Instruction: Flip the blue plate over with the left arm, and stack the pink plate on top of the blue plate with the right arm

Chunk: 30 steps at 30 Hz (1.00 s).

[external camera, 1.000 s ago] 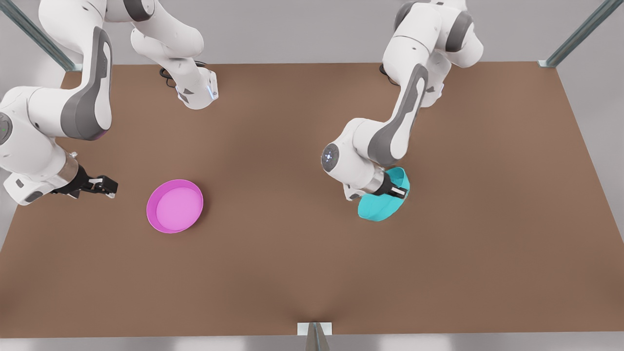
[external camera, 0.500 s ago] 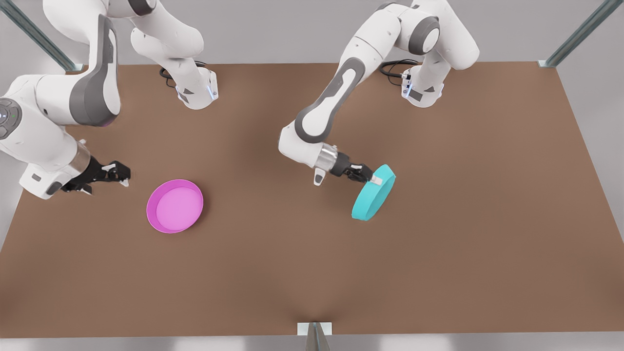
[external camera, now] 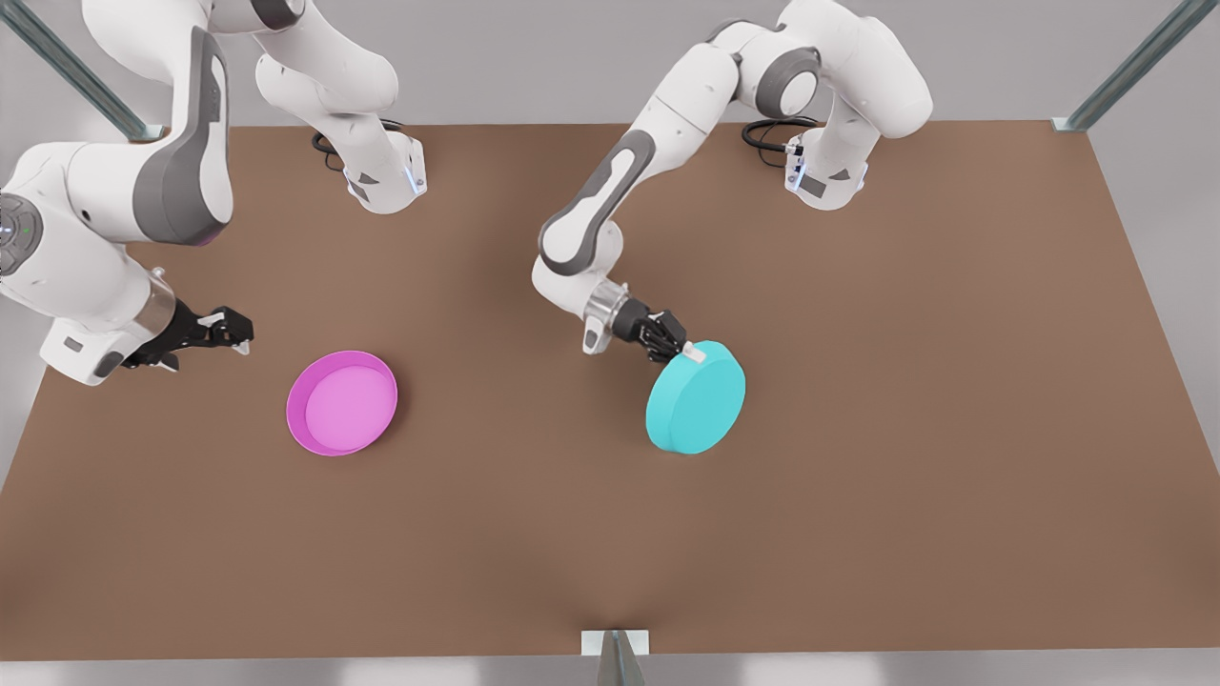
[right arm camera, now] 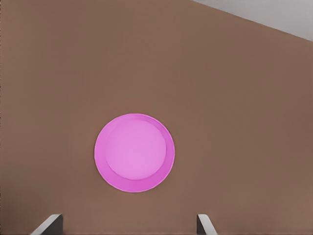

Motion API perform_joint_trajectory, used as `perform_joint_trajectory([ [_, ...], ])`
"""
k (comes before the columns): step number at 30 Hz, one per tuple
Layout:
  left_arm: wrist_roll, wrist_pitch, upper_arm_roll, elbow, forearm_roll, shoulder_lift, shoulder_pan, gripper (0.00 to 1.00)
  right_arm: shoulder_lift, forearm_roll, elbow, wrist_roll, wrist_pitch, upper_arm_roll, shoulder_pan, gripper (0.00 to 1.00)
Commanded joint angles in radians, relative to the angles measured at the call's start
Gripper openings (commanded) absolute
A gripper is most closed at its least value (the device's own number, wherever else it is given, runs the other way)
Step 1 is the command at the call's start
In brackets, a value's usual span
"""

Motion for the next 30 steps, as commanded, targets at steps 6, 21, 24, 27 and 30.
perform_joint_trajectory([
  [6, -0.066, -0.009, -0.002, 0.006, 0.016, 0.066, -0.007, 0.21, 0.004, 0.000, -0.002, -0.002, -0.009, 0.000, -0.004, 1.00],
  [21, -0.107, -0.040, -0.053, 0.035, -0.049, 0.132, -0.007, 1.00, 0.056, 0.001, 0.021, 0.000, -0.005, 0.000, -0.026, 1.00],
  [24, -0.109, -0.034, -0.075, 0.115, -0.153, 0.141, -0.007, 1.00, 0.061, -0.017, 0.003, -0.003, 0.024, 0.000, -0.010, 1.00],
  [27, -0.147, -0.031, -0.084, 0.167, -0.219, 0.166, -0.006, 1.00, 0.046, -0.022, -0.103, -0.028, 0.122, -0.002, -0.027, 1.00],
  [30, -0.153, -0.032, -0.098, 0.232, -0.268, 0.184, -0.001, 1.00, -0.009, -0.022, -0.218, -0.023, 0.196, -0.008, -0.029, 1.00],
])
